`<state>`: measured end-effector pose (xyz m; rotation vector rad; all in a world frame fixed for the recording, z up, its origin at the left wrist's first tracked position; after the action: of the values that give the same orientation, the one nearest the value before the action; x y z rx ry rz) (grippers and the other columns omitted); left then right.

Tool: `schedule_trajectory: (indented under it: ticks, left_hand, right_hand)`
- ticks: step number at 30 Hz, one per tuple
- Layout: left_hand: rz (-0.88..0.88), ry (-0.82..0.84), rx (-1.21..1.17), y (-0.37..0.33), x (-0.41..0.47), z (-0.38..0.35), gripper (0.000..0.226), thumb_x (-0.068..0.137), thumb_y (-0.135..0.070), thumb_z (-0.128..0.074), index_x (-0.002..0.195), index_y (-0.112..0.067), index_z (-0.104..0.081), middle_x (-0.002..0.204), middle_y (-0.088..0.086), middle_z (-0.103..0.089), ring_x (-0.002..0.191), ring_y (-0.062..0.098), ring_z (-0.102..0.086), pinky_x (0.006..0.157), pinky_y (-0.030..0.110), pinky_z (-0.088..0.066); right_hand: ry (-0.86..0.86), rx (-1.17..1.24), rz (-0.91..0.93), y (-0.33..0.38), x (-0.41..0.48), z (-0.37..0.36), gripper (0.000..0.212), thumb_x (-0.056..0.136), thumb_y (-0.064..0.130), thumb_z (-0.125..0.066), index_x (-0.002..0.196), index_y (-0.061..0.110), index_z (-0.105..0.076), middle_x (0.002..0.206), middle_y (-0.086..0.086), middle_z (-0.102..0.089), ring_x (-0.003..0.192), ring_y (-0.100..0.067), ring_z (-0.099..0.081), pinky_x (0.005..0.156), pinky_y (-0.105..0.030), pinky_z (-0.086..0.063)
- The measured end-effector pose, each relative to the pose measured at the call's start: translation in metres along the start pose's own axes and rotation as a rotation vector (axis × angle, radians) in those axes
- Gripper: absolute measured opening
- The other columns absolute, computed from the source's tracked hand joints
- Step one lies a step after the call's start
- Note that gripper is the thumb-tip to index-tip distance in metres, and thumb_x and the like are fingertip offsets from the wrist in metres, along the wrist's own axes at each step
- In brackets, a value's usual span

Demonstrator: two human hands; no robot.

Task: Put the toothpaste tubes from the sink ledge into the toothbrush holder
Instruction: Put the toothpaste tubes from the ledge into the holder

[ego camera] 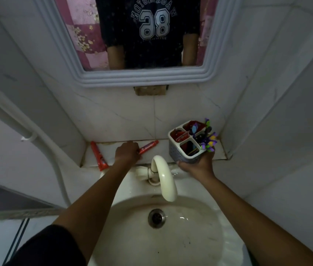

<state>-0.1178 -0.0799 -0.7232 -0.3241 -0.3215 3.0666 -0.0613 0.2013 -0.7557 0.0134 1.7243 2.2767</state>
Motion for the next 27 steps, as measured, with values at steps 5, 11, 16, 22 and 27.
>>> schedule_trajectory:
  ticks: [5, 11, 16, 22, 27]
  left_hand:
    - [-0.044, -0.021, -0.061, 0.0, -0.006, 0.02, 0.025, 0.079, -0.029, -0.066, 0.103, -0.02, -0.067, 0.106, 0.007, -0.07, 0.098, 0.026, -0.063, 0.077, 0.032, -0.05]
    - [-0.24, -0.28, -0.184, -0.026, -0.061, 0.116, 0.024, 0.08, -0.025, -0.071, 0.102, -0.016, -0.073, 0.094, 0.003, -0.075, 0.084, 0.021, -0.068, 0.074, 0.03, -0.052]
    - [-0.523, -0.235, -0.178, -0.087, -0.09, 0.179, 0.033, 0.08, -0.024, -0.073, 0.112, -0.018, -0.07, 0.103, -0.003, -0.07, 0.089, 0.014, -0.065, 0.081, 0.028, -0.052]
    - [-0.679, -0.07, 0.192, -0.164, -0.058, 0.148, 0.03, 0.085, -0.022, -0.067, 0.115, -0.02, -0.068, 0.108, 0.004, -0.069, 0.094, 0.017, -0.062, 0.08, 0.031, -0.051]
    - [-0.679, -0.073, 0.037, -0.162, -0.044, 0.131, 0.052, 0.083, -0.02, -0.068, 0.133, -0.022, -0.055, 0.122, 0.005, -0.062, 0.098, 0.019, -0.061, 0.084, 0.035, -0.051]
  right_hand:
    - [-0.065, 0.047, -0.004, 0.001, 0.004, -0.003, 0.105, 0.061, -0.018, -0.091, 0.15, -0.005, -0.036, 0.134, -0.009, -0.057, 0.118, -0.016, -0.058, 0.071, 0.006, -0.046]
    - [-0.074, 0.055, 0.005, -0.005, 0.006, -0.004, 0.117, 0.048, 0.007, -0.101, 0.146, 0.001, -0.038, 0.138, -0.008, -0.06, 0.12, -0.014, -0.064, 0.079, 0.006, -0.046]
    - [-0.069, 0.078, 0.039, -0.001, 0.005, -0.003, 0.101, 0.049, 0.004, -0.1, 0.136, 0.004, -0.049, 0.118, 0.003, -0.068, 0.098, 0.02, -0.066, 0.079, -0.005, -0.056]
    - [-0.059, 0.023, 0.097, -0.007, 0.009, 0.003, 0.115, 0.039, 0.028, -0.1, 0.14, 0.004, -0.052, 0.128, -0.003, -0.07, 0.116, 0.0, -0.069, 0.101, -0.041, -0.061]
    - [-0.03, 0.032, 0.121, 0.004, 0.0, 0.002, 0.097, 0.047, 0.016, -0.103, 0.133, 0.007, -0.058, 0.12, 0.0, -0.073, 0.111, -0.004, -0.072, 0.099, -0.038, -0.062]
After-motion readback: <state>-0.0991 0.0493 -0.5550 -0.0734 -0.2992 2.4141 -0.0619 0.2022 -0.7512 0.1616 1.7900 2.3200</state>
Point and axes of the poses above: each hand's wrist, its own x-axis towards the middle knuckle, its own z-axis out of the back of the hand, y = z × x, the point moved 6 cm from there along x, towards the middle knuckle
